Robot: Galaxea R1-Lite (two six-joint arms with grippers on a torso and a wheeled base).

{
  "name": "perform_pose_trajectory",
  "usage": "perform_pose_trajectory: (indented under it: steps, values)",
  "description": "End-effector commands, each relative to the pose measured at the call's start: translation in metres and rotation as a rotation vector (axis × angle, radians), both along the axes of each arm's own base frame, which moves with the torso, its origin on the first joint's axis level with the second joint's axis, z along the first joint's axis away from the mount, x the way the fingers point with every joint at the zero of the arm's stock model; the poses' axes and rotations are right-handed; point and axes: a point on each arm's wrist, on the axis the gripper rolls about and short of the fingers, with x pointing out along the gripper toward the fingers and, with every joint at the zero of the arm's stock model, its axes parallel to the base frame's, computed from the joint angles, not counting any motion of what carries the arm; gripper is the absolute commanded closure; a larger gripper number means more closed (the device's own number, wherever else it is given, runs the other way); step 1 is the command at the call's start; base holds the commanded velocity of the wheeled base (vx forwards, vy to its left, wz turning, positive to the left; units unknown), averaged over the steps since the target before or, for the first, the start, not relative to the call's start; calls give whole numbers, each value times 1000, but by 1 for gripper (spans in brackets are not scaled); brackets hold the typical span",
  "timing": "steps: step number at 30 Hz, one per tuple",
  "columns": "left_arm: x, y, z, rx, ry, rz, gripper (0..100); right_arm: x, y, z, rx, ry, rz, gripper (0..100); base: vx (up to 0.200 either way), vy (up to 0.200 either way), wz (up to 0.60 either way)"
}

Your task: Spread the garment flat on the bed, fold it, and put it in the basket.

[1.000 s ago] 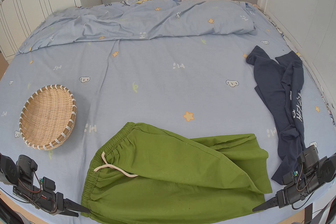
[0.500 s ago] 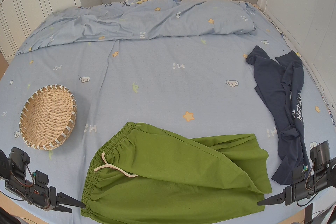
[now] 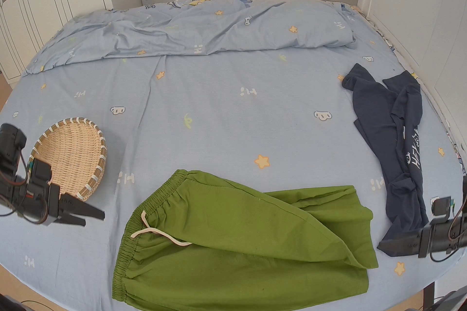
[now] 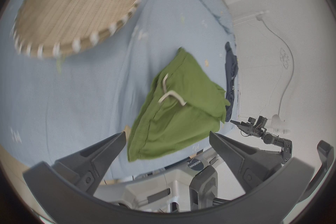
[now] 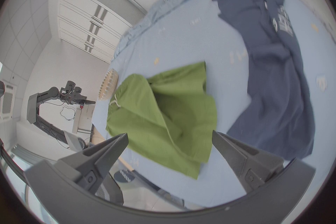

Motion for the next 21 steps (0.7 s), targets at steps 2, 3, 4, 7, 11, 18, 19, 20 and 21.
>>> perform_pose_trajectory:
  steps: [2,3,4,7,11,18,19,20,21]
  values:
    - [102,-25,-5,-8,-10,-145,0,42,-5,57,-11,-223,-20,0,0,0,0]
    - [113,-28,-6,-6,-16,-156,0,47,-6,62,-12,-234,-22,0,0,0,0]
    - [130,-34,-7,-10,-22,-173,0,52,-5,67,-11,-250,-18,0,0,0,0]
    - [150,-43,-9,-15,-29,-188,0,56,-4,70,-11,-260,-10,0,0,0,0]
    - [198,-68,-18,-26,-50,-226,0,61,-3,63,-13,-243,3,0,0,0,0]
    - [224,-95,-40,-16,-22,-254,0,72,-1,52,-13,-206,12,0,0,0,0]
    - [224,-95,-40,-16,-22,-254,0,72,-1,52,-13,-206,12,0,0,0,0]
    - [229,-97,-46,-1,-9,-249,0,74,-1,47,-12,-192,12,0,0,0,0]
    - [231,-97,-47,2,-6,-246,0,75,-1,46,-11,-191,11,0,0,0,0]
